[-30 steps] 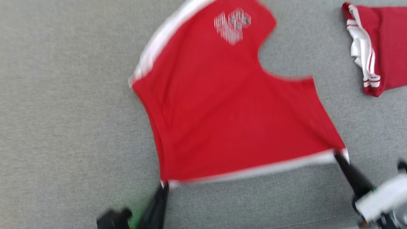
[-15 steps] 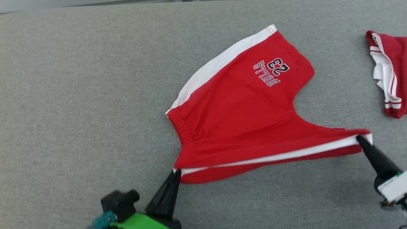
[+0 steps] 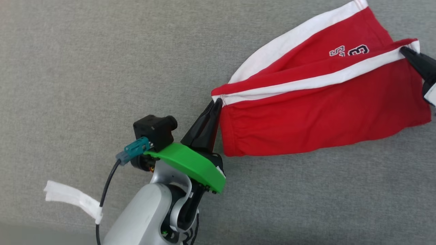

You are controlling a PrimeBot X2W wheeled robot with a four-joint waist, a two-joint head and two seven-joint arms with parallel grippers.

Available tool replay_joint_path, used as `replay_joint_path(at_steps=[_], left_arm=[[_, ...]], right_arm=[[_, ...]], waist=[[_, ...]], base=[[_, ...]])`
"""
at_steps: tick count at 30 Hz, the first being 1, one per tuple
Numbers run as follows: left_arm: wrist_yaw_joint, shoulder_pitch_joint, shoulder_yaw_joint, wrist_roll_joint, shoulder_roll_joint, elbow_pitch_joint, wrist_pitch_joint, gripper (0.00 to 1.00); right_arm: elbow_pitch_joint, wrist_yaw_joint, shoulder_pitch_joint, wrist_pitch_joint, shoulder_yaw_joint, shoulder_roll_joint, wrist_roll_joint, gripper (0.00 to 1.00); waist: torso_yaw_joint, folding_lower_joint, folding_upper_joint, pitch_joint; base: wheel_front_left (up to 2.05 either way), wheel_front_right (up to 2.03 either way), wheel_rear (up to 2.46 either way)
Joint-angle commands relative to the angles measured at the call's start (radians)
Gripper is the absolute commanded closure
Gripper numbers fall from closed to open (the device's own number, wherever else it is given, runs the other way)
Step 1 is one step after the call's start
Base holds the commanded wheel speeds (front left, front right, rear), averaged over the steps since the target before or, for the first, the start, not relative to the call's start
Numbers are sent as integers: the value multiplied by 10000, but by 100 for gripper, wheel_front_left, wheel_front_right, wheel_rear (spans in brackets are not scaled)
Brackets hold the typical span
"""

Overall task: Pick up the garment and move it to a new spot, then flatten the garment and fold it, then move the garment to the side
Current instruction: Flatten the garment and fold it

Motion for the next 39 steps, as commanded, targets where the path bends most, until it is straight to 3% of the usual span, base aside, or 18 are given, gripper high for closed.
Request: replay_joint_path(at_steps=[1, 18, 19, 20, 21, 22, 32, 34, 37, 39], left_arm=[[-62, -414, -62, 64, -65, 179, -6, 100], [-81, -1692, -1017, -1083, -398, 1821, -809, 100], [-49, -1733, -1100, -1259, -400, 1805, -845, 100], [4, -1795, -1175, -1331, -397, 1788, -931, 83], [43, -1868, -1266, -1461, -398, 1784, -992, 17], [149, -1898, -1330, -1588, -397, 1807, -1061, 0], [1401, -1682, -1097, -1243, -236, 1971, -2286, 0], [1658, -1462, -1027, -789, -59, 1820, -2745, 0], [2085, -997, -925, 102, 231, 1377, -3205, 0], [2331, -562, -764, 735, 363, 1059, -3313, 0]], right_arm=[[211, 0, -423, 211, -13, -97, -304, 100], [1407, 0, -2550, 1495, -215, -274, -2048, 100], [1316, 0, -2632, 1395, -183, -327, -2173, 57], [1290, 0, -2709, 1337, -193, -348, -2249, 0], [1311, 0, -2790, 1242, -267, -289, -2310, 0], [1336, 0, -2864, 1132, -334, -226, -2374, 0], [1023, 0, -2975, -952, -344, -62, -2370, 0], [727, 1, -2540, -1543, 129, -365, -2547, 0], [335, 0, -1575, -2327, 1206, -1343, -3240, 0], [319, 0, -926, -2404, 1788, -1806, -3509, 0]], waist=[[880, 0, -1, 689], [1658, 0, -1, 938], [1671, 0, -1, 960], [1680, 0, -1, 981], [1686, 0, -1, 1000], [1688, 0, -1, 1012], [1169, 0, -1, 740], [997, 0, -1, 566], [716, 0, -1, 287], [587, 0, -1, 159]], base=[[0, 0, 0], [0, 0, 0], [0, 0, 0], [0, 0, 0], [0, 0, 0], [0, 0, 0], [0, 0, 0], [0, 0, 0], [0, 0, 0], [0, 0, 0]])
